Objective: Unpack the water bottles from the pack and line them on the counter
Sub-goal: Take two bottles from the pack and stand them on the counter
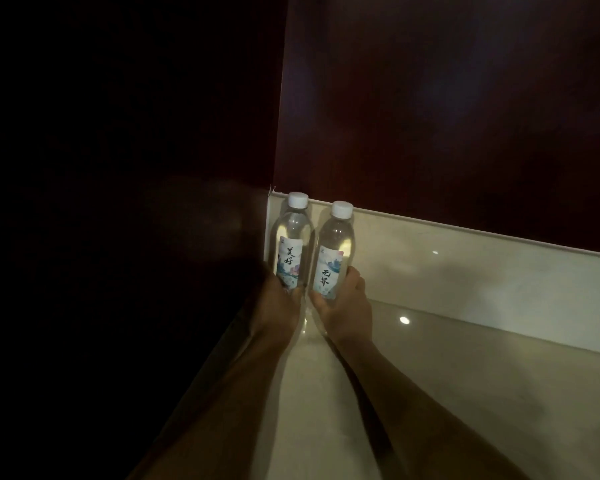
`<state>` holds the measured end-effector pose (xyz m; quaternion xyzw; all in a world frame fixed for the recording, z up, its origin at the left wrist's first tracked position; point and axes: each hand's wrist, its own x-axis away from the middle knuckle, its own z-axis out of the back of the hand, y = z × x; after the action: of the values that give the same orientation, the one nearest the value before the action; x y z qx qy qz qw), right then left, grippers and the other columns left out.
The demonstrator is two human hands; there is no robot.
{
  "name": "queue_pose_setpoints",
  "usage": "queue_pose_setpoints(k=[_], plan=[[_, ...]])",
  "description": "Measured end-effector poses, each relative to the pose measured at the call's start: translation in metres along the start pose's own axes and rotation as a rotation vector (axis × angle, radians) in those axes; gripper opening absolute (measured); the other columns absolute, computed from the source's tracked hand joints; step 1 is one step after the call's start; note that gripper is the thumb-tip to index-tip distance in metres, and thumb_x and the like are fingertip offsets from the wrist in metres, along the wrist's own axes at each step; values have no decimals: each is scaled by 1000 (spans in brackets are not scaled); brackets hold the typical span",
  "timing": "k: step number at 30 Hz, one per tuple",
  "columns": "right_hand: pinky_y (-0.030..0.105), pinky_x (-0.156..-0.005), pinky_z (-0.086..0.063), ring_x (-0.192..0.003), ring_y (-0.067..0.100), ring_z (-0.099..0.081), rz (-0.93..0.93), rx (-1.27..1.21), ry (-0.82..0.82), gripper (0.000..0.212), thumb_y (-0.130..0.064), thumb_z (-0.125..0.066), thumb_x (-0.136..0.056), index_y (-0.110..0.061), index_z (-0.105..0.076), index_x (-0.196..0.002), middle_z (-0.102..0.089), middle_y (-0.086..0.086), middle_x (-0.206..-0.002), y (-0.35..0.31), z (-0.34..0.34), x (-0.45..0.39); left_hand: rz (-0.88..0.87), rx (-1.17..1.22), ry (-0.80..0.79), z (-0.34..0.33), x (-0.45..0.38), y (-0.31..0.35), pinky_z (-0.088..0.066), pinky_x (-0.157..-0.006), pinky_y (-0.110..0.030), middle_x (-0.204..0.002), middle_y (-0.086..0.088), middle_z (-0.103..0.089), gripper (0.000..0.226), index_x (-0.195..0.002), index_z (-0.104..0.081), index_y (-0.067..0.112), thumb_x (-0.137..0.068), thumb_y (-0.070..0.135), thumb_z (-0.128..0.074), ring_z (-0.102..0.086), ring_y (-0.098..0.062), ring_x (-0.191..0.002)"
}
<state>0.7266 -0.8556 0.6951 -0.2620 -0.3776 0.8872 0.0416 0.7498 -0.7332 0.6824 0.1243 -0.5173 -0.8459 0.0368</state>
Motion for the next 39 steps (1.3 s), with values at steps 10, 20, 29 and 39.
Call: queue_pose_setpoints(k=[10,20,29,39], plan=[[39,-85,-57,-103,22,-62,10,60,13,60,-39,-76,-83,-12,-45,-127,-56,7,-118,1,1,1,-89,-9,141,3,10,0,-53,-97,-47,-124,-10,-65,53,-129,-50,13,-86,37,-71,-64,-28,-114],[42,-90,-56,-108,22,-62,17,78,13,63,-40,-75,-84,-14,-45,-133,-56,6,-123,-2,2,3,-101,-30,125,4,10,3,-52,-96,-49,-124,-13,-62,53,-133,-47,9,-89,28,-69,-61,-31,-112],[41,-89,-56,-108,22,-61,8,75,-7,64,-39,-75,-85,-14,-43,-134,-55,6,-123,-6,5,7,-30,-43,144,5,15,6,-51,-99,-43,-128,-8,-63,54,-132,-50,16,-88,40,-70,-62,-27,-118],[38,-76,-59,-97,19,-60,41,108,43,81,-60,-74,-74,-15,-38,-132,-50,4,-117,-17,11,16,24,-43,167,13,24,22,-49,-93,-33,-123,-9,-67,50,-126,-56,11,-86,36,-75,-64,-28,-115]])
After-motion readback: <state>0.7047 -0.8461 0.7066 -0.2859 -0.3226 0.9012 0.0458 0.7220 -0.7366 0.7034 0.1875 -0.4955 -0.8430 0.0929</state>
